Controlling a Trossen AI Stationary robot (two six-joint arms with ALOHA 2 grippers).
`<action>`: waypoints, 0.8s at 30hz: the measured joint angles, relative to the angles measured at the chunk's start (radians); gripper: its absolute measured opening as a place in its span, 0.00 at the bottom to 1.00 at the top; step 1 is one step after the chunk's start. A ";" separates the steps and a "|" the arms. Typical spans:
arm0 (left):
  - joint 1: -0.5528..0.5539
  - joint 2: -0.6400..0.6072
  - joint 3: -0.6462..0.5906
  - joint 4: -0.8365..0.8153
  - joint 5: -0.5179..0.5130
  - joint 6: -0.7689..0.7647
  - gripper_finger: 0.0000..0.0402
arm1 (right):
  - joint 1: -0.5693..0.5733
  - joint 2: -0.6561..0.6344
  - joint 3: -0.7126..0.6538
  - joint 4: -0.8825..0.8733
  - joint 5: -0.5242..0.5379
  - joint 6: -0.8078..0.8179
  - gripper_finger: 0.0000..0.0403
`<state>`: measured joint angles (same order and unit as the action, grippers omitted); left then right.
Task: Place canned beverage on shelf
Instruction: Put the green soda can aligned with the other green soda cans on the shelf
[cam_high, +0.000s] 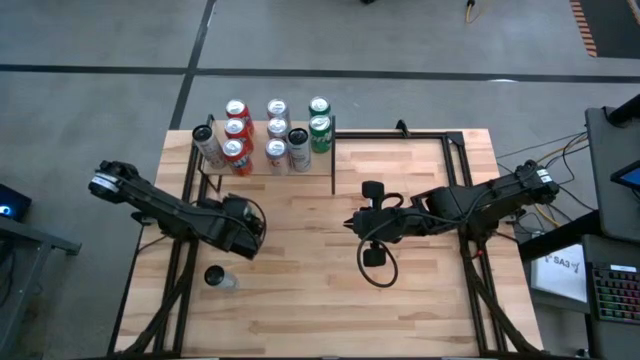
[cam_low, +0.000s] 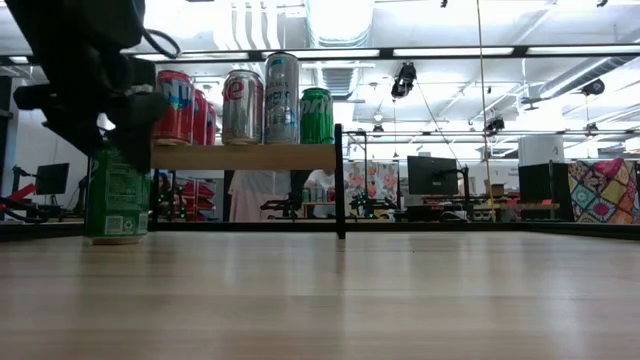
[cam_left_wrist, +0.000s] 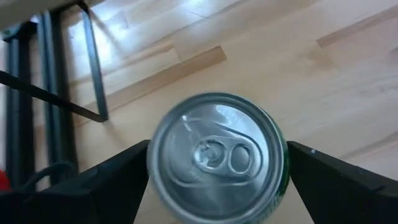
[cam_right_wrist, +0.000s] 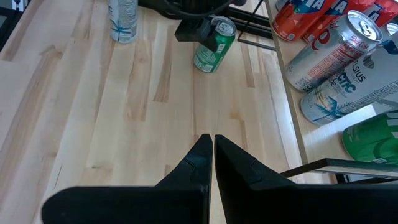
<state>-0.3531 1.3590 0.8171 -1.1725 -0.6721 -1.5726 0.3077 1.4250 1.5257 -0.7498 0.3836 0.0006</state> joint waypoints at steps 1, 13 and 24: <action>0.000 0.000 -0.011 0.019 -0.001 0.000 0.86 | 0.000 0.000 0.000 0.000 0.000 0.000 0.02; -0.002 0.000 -0.062 0.092 -0.022 -0.010 0.73 | 0.000 0.000 -0.004 0.001 0.000 0.000 0.02; -0.077 0.001 0.076 0.085 -0.040 0.078 0.73 | 0.000 0.000 -0.134 0.103 0.001 0.035 0.02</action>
<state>-0.4302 1.3598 0.8931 -1.0877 -0.7120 -1.4949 0.3077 1.4250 1.3913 -0.6470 0.3842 0.0354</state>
